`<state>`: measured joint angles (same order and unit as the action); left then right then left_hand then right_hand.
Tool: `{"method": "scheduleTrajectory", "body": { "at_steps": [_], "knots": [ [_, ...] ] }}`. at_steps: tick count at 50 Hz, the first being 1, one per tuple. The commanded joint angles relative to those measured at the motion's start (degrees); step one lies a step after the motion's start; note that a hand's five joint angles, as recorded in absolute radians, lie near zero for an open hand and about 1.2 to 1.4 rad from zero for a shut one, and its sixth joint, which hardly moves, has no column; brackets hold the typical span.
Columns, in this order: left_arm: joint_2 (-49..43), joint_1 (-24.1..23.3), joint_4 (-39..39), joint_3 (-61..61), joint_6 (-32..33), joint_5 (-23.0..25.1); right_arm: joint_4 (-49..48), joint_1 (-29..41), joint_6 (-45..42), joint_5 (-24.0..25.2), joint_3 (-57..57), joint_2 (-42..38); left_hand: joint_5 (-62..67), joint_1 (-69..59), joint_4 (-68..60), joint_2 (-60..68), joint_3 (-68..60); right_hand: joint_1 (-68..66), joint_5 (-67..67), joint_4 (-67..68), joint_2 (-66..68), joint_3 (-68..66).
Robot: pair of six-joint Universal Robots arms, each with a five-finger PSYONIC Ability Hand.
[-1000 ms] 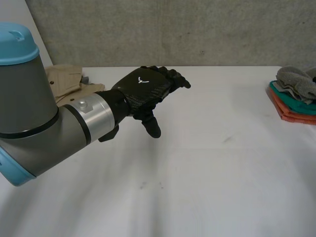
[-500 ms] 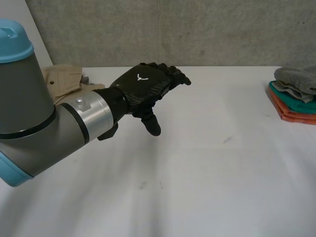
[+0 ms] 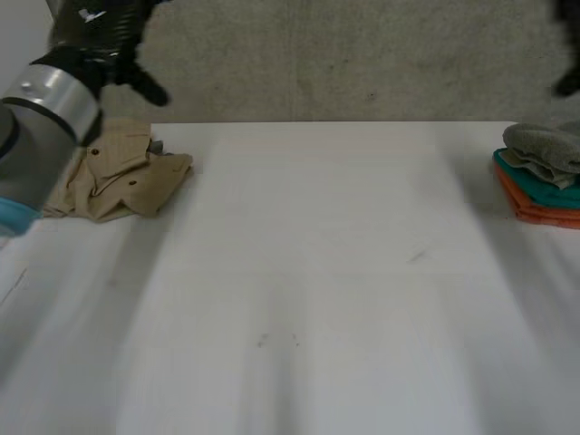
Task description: Fold the laundry.
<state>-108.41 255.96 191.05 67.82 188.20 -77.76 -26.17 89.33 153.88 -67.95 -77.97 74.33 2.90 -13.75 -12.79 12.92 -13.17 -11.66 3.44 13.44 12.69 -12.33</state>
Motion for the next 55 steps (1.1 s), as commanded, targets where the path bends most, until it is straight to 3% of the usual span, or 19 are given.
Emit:
{"method": "scheduleTrajectory", "body": {
  "at_steps": [1,8,15,25,28,31,32,38,41,44,48,50,55],
  "knots": [
    [-14.26,11.67,-0.32,-6.64,1.11,10.96,-0.20,14.20,-1.21,-0.43,-11.31,0.12,3.37,-2.52,-3.48,3.35,-3.10,1.66,-3.44,-3.44,-2.69,2.33],
    [-30.08,16.94,-0.32,-16.83,10.16,12.28,-0.20,16.14,-8.68,-0.60,-19.93,-0.59,3.88,-3.02,-3.99,3.86,-3.60,1.66,-3.44,-3.44,-2.69,2.33],
    [-41.33,17.47,-0.32,-24.74,19.12,12.28,-0.29,15.18,-10.18,-0.60,-23.98,-0.94,7.23,-6.38,-7.34,7.21,-6.96,1.66,-3.44,-3.44,-2.69,2.33],
    [-49.61,17.47,-0.24,-32.83,21.60,8.69,-0.11,14.65,-10.18,-0.60,-26.18,-0.85,15.81,-14.96,-15.92,15.79,-15.54,1.66,-3.44,-3.44,-2.69,2.33],
    [-51.98,17.47,-0.24,-35.38,22.03,7.36,-0.11,14.56,-10.09,-0.60,-26.71,-0.94,25.37,-24.52,-25.48,25.35,-25.10,1.66,-3.44,-3.44,-2.69,2.33],
    [-53.48,17.30,-0.24,-36.27,22.82,6.84,-0.11,14.38,-10.18,-0.60,-26.97,-1.03,52.23,-51.37,-52.34,52.21,-51.96,1.66,-3.44,-3.44,-2.69,2.33],
    [-53.66,17.21,-0.15,-36.09,23.52,6.49,-0.11,14.38,-10.18,-0.60,-26.97,-1.03,66.95,-66.10,-67.07,66.93,-66.68,1.66,-3.44,-3.44,-2.69,2.33],
    [-51.91,15.45,2.83,-32.06,28.36,2.89,-0.11,13.50,-10.09,-0.78,-27.23,-1.03,67.10,-66.25,-67.21,67.08,-66.83,1.66,-3.44,-3.44,-2.69,2.33],
    [-46.73,13.96,8.01,-26.53,30.38,2.09,-0.11,13.33,-10.09,-0.78,-27.23,-0.94,67.10,-66.25,-67.21,67.08,-66.83,1.66,-3.44,-3.44,-2.69,2.33],
    [-40.84,12.73,12.58,-19.41,29.34,1.83,-0.11,13.24,-10.09,-0.95,-27.23,-0.94,67.10,-66.25,-67.21,67.08,-66.83,1.66,-3.44,-3.44,-2.69,2.33],
    [-31.27,8.60,13.12,-9.22,25.74,2.44,-0.11,13.07,-10.00,-1.65,-27.15,-0.94,67.10,-66.25,-67.21,67.08,-66.83,1.66,-3.44,-3.44,-2.69,2.33],
    [-27.40,6.58,12.86,-5.18,23.46,3.58,-0.11,12.54,-10.00,-2.09,-27.15,-0.85,67.10,-66.25,-67.21,67.08,-66.83,1.66,-3.44,-3.44,-2.69,2.33],
    [-15.88,-1.50,11.10,10.12,14.31,13.32,-0.11,11.66,-9.74,-3.24,-26.80,-0.76,67.10,-66.25,-67.21,67.08,-66.83,1.66,-3.44,-3.44,-2.69,2.33]
  ]
}}
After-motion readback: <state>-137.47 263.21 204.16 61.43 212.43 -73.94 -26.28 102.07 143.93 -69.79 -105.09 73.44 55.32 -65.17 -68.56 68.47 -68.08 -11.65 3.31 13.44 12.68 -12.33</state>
